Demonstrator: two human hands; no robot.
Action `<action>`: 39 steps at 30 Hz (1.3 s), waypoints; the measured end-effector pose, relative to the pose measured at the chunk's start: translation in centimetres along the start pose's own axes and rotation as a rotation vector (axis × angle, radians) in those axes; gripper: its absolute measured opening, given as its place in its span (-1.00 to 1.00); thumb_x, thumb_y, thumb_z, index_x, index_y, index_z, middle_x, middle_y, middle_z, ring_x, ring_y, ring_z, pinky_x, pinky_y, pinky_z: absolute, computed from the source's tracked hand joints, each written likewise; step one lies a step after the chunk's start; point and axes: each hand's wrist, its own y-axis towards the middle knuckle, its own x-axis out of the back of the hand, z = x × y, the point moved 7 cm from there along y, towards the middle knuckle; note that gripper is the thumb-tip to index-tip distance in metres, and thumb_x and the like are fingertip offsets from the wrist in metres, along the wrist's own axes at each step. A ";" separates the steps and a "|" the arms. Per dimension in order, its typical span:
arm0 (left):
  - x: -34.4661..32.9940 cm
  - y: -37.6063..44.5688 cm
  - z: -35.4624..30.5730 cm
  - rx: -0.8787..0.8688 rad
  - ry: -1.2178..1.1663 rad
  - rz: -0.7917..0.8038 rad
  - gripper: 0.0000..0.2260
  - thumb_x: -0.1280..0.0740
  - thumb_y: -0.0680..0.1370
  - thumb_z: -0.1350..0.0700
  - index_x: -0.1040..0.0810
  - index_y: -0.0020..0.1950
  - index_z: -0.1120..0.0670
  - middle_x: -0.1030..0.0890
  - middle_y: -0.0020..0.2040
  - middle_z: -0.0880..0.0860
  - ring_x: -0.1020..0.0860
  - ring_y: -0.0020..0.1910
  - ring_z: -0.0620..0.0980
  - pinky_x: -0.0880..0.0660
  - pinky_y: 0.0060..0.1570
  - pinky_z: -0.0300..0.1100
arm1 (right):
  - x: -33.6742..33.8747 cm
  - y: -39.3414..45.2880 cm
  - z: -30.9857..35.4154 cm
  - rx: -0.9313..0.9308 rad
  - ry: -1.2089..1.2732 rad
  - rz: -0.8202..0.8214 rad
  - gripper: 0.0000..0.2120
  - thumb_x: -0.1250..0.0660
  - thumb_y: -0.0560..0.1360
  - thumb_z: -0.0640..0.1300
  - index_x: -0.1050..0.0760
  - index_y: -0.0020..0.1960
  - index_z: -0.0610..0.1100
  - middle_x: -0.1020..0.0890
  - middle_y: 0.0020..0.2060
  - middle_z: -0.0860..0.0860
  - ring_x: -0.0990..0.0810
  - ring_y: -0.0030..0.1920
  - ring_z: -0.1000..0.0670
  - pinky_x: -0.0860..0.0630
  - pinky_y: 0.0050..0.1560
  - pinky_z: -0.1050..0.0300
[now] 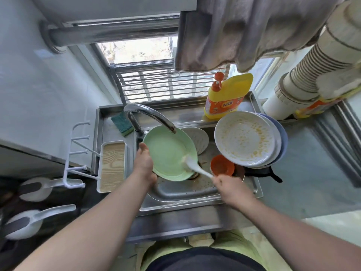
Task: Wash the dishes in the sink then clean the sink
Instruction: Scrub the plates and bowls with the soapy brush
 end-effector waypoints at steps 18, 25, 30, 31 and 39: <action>-0.6 -1.5 0.6 0.020 0.075 -0.054 -0.68 -0.07 0.76 -0.14 -0.42 0.44 -0.12 -0.62 0.26 0.10 -0.66 0.12 0.19 -0.65 0.02 0.25 | -0.8 1.7 7.3 0.098 0.165 -0.005 -0.47 0.05 0.70 0.27 -0.48 -0.14 -0.05 -0.67 -0.02 -0.15 -0.60 0.03 -0.24 -0.46 -0.02 -0.08; 0.5 -0.1 -1.5 -0.041 0.026 -0.062 -0.76 -0.08 0.75 -0.13 -0.46 0.30 -0.12 -0.64 0.30 0.12 -0.68 0.13 0.21 -0.58 0.15 0.40 | -0.2 -0.9 2.5 0.087 0.007 0.052 -0.49 0.08 0.69 0.26 -0.37 -0.23 -0.02 -0.50 -0.29 0.02 -0.56 -0.09 -0.18 -0.39 -0.15 -0.07; -0.6 -2.1 -0.7 0.016 0.045 -0.008 -0.61 -0.08 0.73 -0.22 -0.41 0.46 -0.10 -0.66 0.26 0.14 -0.71 0.03 0.19 -0.67 -0.20 0.18 | 2.2 2.0 8.7 0.185 0.046 -0.064 -0.46 0.07 0.68 0.30 -0.42 -0.19 -0.02 -0.63 -0.09 -0.13 -0.51 -0.11 -0.16 -0.44 -0.10 -0.07; -0.5 -2.2 -1.0 0.026 0.031 -0.001 -0.60 -0.06 0.72 -0.24 -0.42 0.46 -0.10 -0.67 0.26 0.14 -0.72 0.04 0.20 -0.67 -0.22 0.19 | 3.9 2.9 7.5 0.133 0.057 -0.104 -0.46 0.09 0.67 0.31 -0.43 -0.18 -0.01 -0.62 -0.12 -0.10 -0.51 -0.10 -0.16 -0.44 -0.10 -0.06; 0.0 -2.2 -2.1 -0.049 0.051 -0.010 -0.60 -0.06 0.73 -0.23 -0.43 0.44 -0.06 -0.66 0.25 0.13 -0.69 0.14 0.22 -0.67 -0.09 0.21 | -0.2 -2.3 6.1 0.136 0.102 0.022 -0.47 0.04 0.70 0.27 -0.39 -0.25 -0.03 -0.61 -0.18 -0.06 -0.56 -0.06 -0.19 -0.47 -0.05 -0.09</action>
